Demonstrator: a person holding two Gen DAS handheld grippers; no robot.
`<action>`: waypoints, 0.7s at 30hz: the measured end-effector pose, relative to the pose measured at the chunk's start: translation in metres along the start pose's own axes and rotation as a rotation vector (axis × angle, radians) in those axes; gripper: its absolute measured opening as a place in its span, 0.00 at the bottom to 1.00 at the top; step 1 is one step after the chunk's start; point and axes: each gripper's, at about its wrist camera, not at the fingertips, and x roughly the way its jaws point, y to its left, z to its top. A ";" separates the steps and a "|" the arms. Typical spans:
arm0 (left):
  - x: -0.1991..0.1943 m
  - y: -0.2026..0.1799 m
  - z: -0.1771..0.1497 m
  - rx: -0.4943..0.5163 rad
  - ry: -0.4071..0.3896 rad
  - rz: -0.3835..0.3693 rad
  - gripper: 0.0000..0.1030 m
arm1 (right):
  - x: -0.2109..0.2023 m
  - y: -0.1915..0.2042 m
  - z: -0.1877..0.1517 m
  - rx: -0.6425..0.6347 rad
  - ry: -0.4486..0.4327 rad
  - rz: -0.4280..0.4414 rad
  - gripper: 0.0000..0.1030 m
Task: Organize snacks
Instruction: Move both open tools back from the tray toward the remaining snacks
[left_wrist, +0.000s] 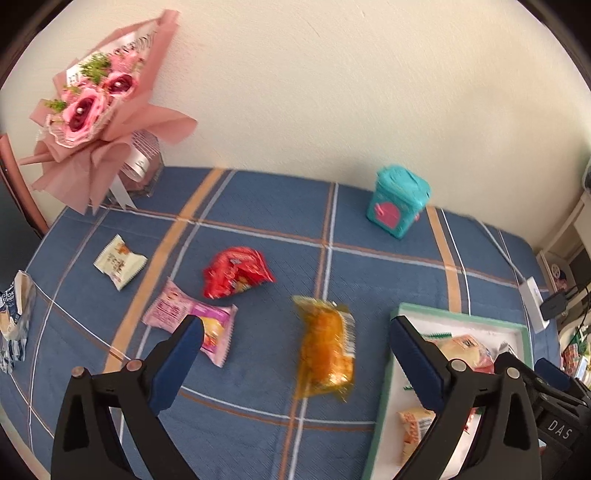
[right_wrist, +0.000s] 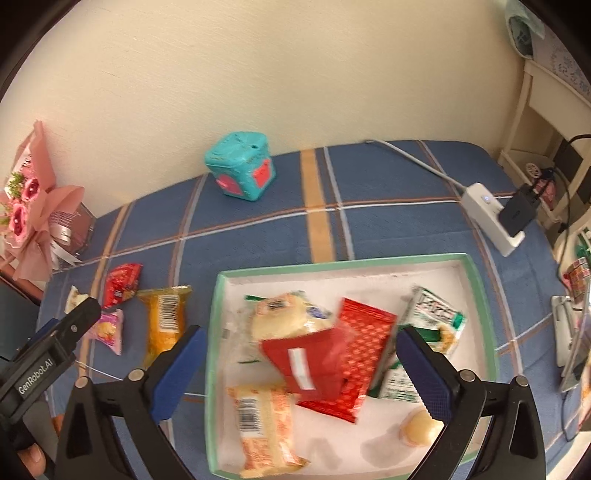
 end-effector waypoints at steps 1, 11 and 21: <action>-0.001 0.004 0.000 -0.002 -0.011 0.003 0.97 | 0.000 0.005 0.000 -0.002 -0.005 0.013 1.00; 0.002 0.075 -0.002 -0.117 -0.008 0.028 0.97 | 0.018 0.072 -0.010 -0.069 -0.015 0.082 1.00; 0.028 0.122 -0.002 -0.233 0.027 0.065 0.97 | 0.038 0.140 -0.023 -0.165 -0.042 0.172 1.00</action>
